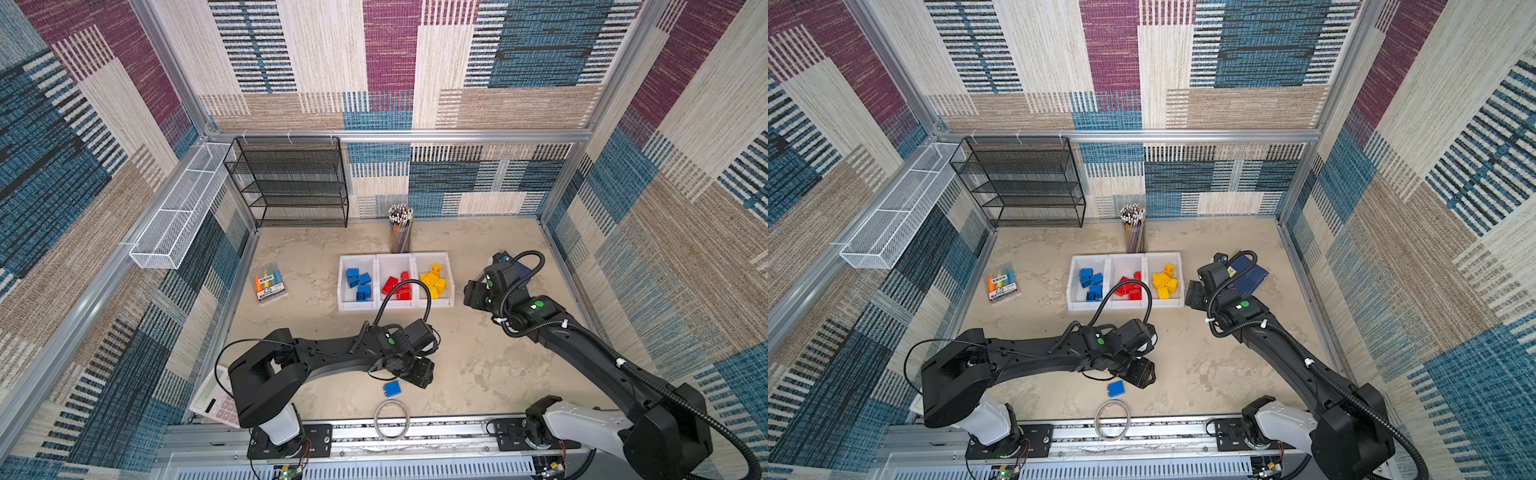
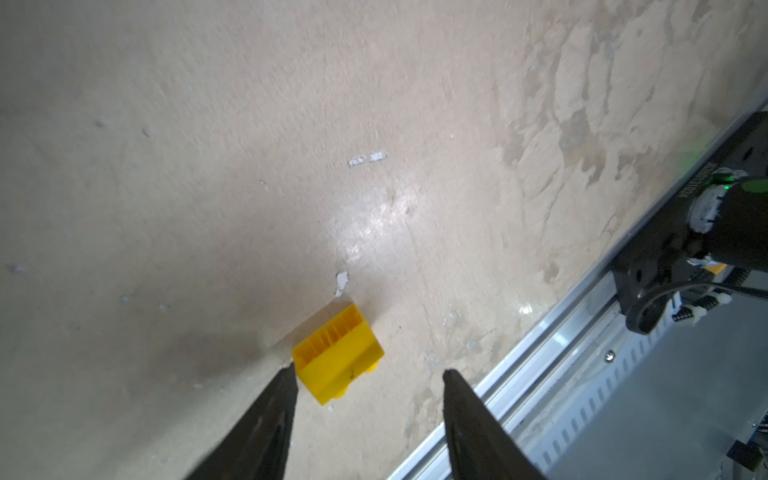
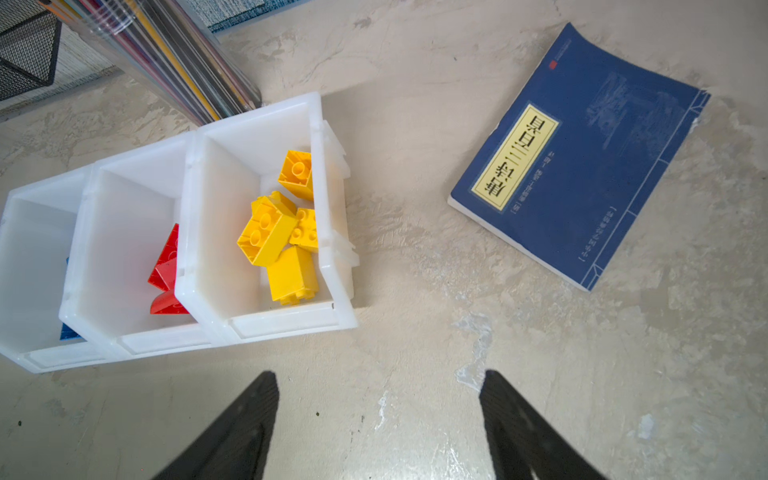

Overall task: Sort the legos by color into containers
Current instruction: 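Grasp the small yellow brick with the left gripper while the right gripper withdraws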

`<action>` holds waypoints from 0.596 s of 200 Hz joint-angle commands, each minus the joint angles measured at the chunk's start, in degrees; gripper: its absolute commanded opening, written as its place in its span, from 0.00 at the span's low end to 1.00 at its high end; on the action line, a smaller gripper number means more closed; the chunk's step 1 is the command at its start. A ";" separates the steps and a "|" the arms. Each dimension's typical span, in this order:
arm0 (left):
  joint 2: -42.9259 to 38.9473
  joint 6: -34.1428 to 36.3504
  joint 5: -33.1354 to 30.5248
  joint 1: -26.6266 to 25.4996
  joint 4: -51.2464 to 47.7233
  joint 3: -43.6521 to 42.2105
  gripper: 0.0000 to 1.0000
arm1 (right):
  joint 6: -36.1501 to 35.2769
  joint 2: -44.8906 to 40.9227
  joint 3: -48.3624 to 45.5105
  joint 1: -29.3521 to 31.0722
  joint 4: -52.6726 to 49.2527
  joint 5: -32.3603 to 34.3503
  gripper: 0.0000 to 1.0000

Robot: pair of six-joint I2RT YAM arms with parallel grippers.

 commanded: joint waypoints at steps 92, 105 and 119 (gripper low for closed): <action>8.19 2.95 -2.34 -3.14 -9.57 9.22 0.55 | -1.05 -0.87 -0.74 -1.02 1.17 -1.64 0.80; 8.49 2.86 -3.19 -3.58 -10.53 9.51 0.54 | -1.21 -1.13 -1.04 -1.03 1.17 -1.31 0.80; 8.71 2.73 -3.98 -4.02 -11.12 9.75 0.53 | -1.13 -1.56 -1.36 -1.24 1.25 -1.05 0.80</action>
